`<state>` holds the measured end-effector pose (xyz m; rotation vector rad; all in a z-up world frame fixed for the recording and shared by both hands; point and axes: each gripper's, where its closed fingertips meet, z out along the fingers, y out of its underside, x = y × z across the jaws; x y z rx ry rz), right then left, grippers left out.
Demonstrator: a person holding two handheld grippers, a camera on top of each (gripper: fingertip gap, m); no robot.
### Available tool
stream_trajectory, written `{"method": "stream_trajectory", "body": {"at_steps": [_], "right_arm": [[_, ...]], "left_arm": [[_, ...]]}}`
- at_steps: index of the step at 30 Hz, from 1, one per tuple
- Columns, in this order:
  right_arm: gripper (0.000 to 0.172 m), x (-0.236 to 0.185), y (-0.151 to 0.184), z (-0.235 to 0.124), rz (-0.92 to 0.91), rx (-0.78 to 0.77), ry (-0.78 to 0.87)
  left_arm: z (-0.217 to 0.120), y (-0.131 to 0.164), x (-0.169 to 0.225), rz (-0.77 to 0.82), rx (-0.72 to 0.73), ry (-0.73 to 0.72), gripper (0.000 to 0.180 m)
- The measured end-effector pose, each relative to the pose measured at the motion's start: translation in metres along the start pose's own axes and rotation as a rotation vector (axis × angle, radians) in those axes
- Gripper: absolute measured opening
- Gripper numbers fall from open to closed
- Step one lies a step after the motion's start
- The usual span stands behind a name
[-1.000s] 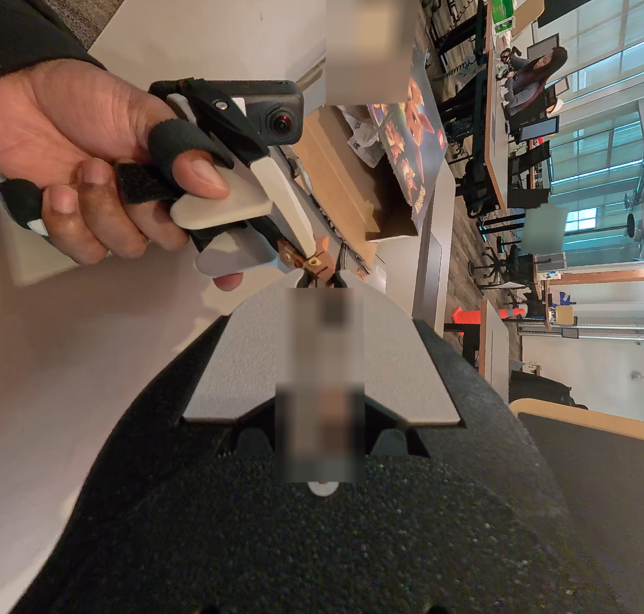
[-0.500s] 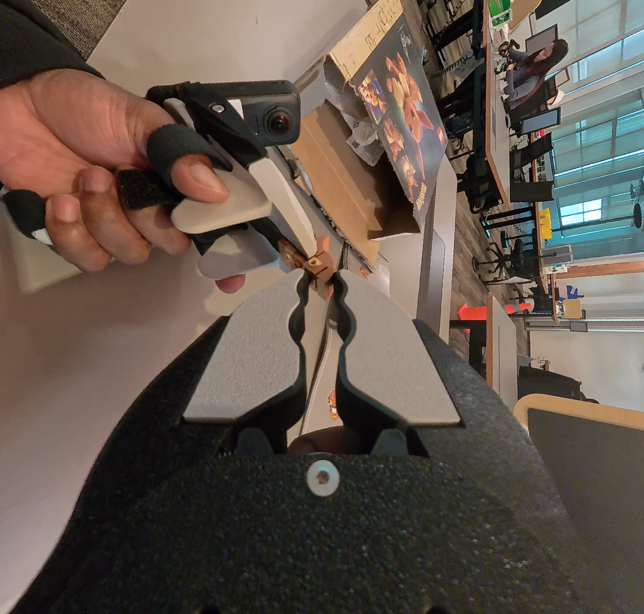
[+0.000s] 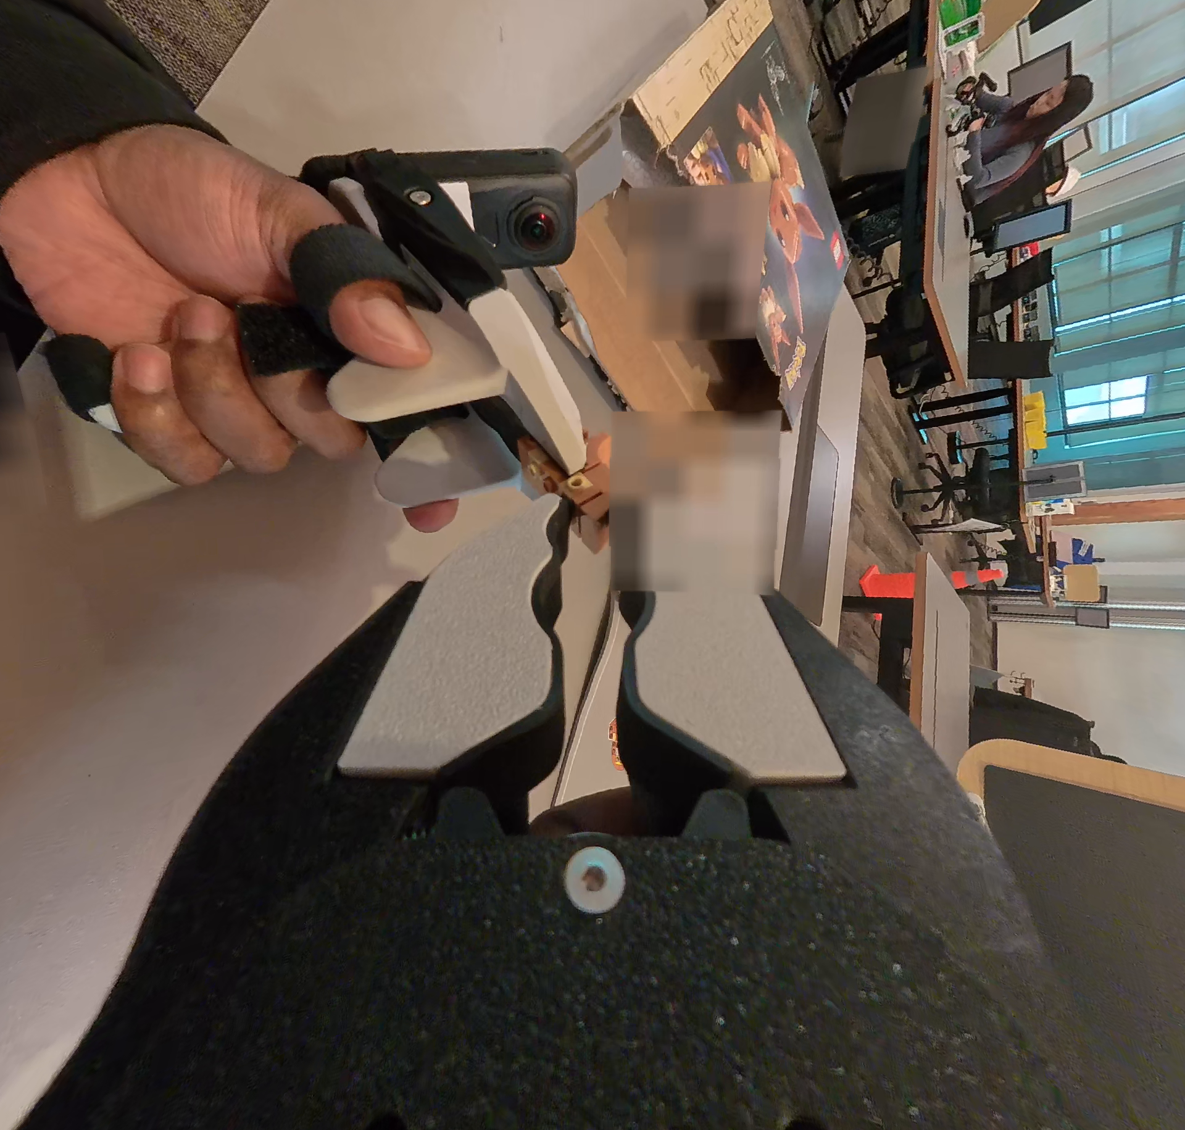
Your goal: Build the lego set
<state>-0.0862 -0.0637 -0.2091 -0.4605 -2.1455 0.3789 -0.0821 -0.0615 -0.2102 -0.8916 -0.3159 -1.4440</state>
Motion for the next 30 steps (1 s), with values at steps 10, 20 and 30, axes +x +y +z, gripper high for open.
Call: {"method": "stream_trajectory", "body": {"at_steps": [10,20,30], "right_arm": [[0.012,-0.001,0.0013,0.0014,-0.006,-0.005,-0.006],[0.012,-0.0025,0.0022,0.0015,-0.011,-0.011,-0.026],[0.013,0.0036,-0.0015,0.0051,-0.037,0.005,0.073]], "left_arm": [[-0.0003,0.0002,-0.0018,-0.005,-0.003,-0.011,0.019],[-0.0002,0.0009,-0.0026,0.0,-0.006,-0.02,0.019],[-0.0015,-0.0058,-0.0014,-0.018,0.03,0.002,0.019]]}}
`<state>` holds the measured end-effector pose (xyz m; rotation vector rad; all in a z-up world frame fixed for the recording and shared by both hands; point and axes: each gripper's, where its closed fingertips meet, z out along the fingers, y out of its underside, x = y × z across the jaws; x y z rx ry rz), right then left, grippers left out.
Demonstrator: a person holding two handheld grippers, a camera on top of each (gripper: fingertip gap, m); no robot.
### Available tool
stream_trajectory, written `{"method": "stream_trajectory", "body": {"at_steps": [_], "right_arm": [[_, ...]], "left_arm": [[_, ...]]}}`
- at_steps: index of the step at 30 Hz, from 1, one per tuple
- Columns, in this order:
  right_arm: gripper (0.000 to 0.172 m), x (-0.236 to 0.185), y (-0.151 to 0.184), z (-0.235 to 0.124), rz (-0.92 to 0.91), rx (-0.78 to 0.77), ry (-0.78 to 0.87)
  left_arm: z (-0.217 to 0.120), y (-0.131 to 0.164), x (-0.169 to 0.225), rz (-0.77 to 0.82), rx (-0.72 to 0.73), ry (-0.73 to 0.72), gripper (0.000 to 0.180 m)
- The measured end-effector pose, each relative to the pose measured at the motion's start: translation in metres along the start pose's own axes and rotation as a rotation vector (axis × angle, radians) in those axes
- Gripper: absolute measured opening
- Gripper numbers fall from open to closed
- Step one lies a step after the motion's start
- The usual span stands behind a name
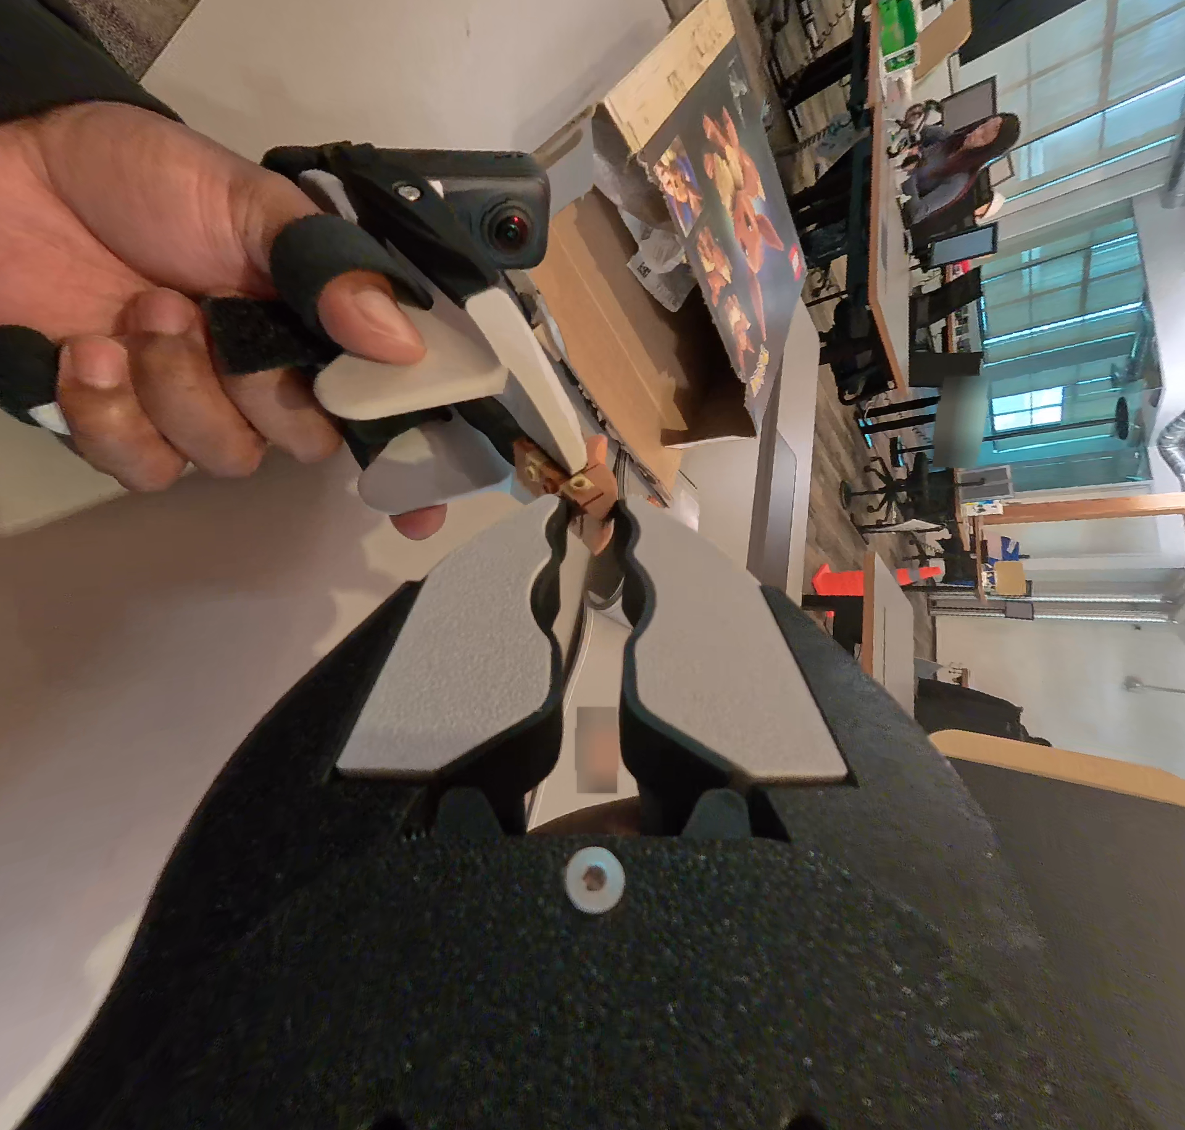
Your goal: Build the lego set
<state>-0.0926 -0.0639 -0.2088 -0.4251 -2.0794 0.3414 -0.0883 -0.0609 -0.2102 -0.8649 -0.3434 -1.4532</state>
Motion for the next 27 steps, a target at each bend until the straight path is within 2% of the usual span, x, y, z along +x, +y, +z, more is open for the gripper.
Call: {"method": "stream_trajectory", "body": {"at_steps": [7,12,27], "right_arm": [[0.024,0.0012,0.003,-0.0029,0.022,0.008,0.033],[0.012,0.0026,0.0015,-0.0029,0.027,0.04,0.077],[0.009,0.0016,0.0005,-0.0023,0.097,0.059,0.104]], "left_arm": [[0.0001,-0.0005,0.0054,0.017,0.002,0.028,0.019],[-0.0008,-0.0027,0.0026,0.015,0.013,0.009,0.019],[-0.0015,-0.0027,0.0004,0.02,0.018,-0.007,0.018]]}}
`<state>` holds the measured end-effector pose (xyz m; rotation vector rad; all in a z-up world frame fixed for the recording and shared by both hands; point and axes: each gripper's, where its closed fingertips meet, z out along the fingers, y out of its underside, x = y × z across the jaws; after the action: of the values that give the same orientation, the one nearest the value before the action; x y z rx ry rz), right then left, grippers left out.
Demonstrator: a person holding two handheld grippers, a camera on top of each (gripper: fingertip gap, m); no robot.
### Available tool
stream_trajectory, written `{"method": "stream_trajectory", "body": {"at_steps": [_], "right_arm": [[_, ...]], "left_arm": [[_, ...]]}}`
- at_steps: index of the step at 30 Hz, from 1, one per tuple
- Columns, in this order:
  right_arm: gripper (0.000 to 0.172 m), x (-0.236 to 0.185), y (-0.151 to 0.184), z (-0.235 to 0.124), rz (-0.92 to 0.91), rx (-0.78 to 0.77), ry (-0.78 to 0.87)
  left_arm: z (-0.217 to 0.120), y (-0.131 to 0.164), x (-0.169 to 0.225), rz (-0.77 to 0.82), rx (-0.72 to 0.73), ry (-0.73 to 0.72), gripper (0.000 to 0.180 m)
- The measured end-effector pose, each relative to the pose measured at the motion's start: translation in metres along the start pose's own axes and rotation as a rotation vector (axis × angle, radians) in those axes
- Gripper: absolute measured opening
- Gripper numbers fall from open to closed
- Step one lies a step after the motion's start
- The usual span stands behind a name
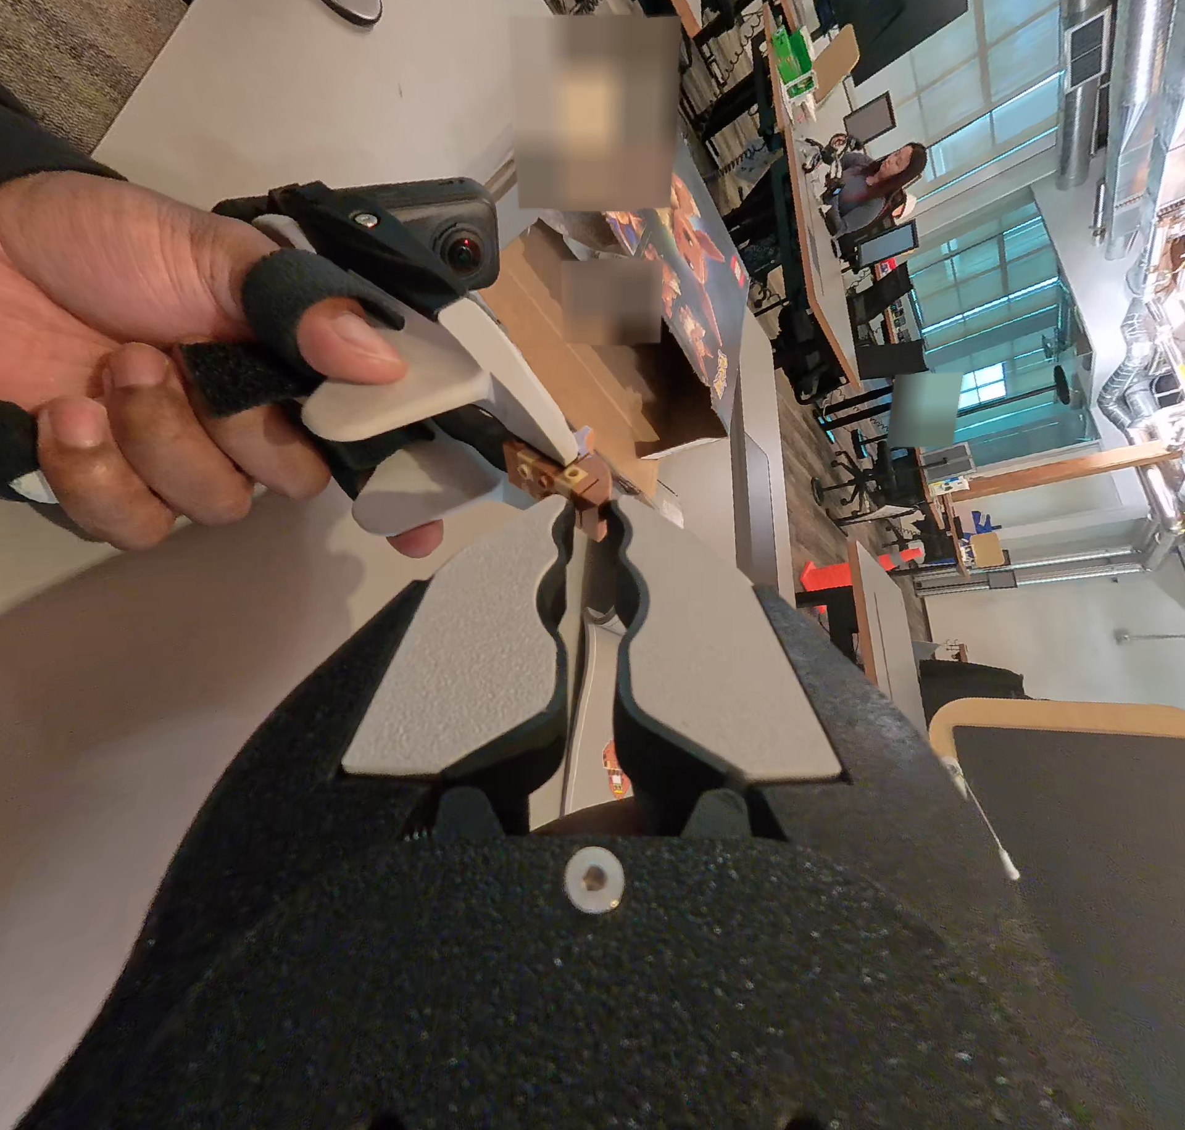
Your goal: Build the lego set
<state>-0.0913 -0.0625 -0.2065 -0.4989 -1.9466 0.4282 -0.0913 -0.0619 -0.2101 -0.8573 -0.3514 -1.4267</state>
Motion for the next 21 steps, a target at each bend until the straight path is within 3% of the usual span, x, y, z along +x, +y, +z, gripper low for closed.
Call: {"method": "stream_trajectory", "body": {"at_steps": [21], "right_arm": [[0.011,0.0005,0.0004,0.0069,-0.01,-0.03,0.056]], "left_arm": [[-0.0023,-0.003,-0.0027,0.02,0.026,-0.027,0.019]]}}
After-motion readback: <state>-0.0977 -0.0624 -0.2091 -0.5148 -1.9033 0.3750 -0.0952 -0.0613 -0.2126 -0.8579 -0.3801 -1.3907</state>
